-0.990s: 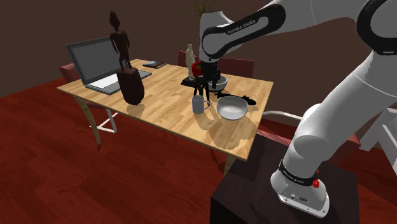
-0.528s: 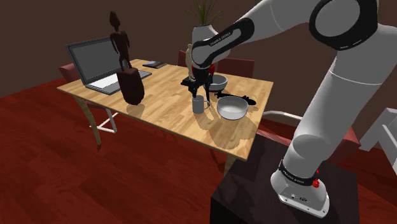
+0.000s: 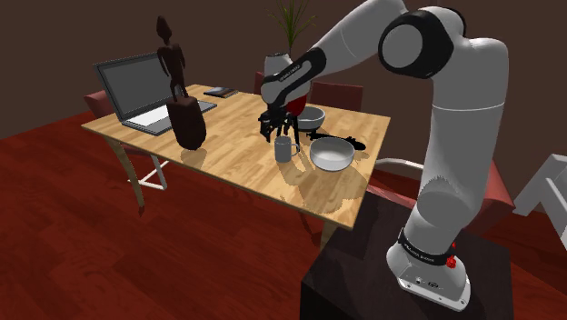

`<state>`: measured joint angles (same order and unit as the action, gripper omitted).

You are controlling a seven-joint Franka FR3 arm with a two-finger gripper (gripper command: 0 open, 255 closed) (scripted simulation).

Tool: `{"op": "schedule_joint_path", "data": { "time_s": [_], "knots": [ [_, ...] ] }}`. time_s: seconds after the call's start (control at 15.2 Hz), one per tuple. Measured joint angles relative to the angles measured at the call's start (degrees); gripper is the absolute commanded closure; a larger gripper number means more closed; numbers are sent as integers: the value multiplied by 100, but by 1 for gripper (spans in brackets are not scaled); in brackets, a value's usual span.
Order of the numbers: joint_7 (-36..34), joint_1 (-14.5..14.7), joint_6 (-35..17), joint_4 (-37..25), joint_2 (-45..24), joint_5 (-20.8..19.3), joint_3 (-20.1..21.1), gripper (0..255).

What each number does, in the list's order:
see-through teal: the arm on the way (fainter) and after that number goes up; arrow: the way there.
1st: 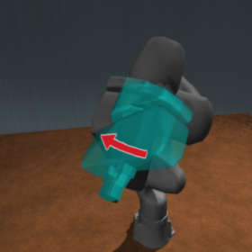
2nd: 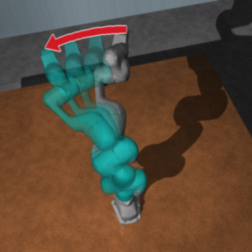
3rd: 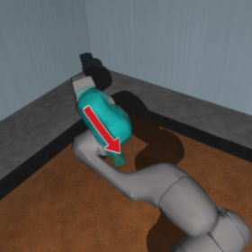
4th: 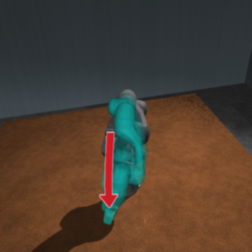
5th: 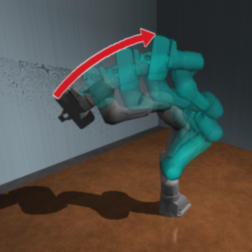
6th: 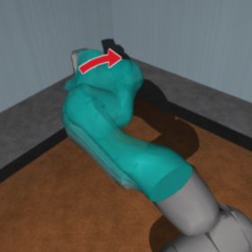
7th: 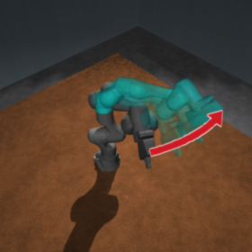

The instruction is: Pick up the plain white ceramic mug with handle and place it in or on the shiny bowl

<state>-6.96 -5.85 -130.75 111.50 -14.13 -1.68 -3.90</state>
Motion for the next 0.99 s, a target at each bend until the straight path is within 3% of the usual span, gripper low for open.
{"op": "schedule_joint_path", "data": {
  "time_s": [0.53,0.99],
  "knots": [
    [9,-49,-441,-130,-557,36,-17,0],
    [17,-57,-510,-146,-640,43,-16,0]
  ]
}}
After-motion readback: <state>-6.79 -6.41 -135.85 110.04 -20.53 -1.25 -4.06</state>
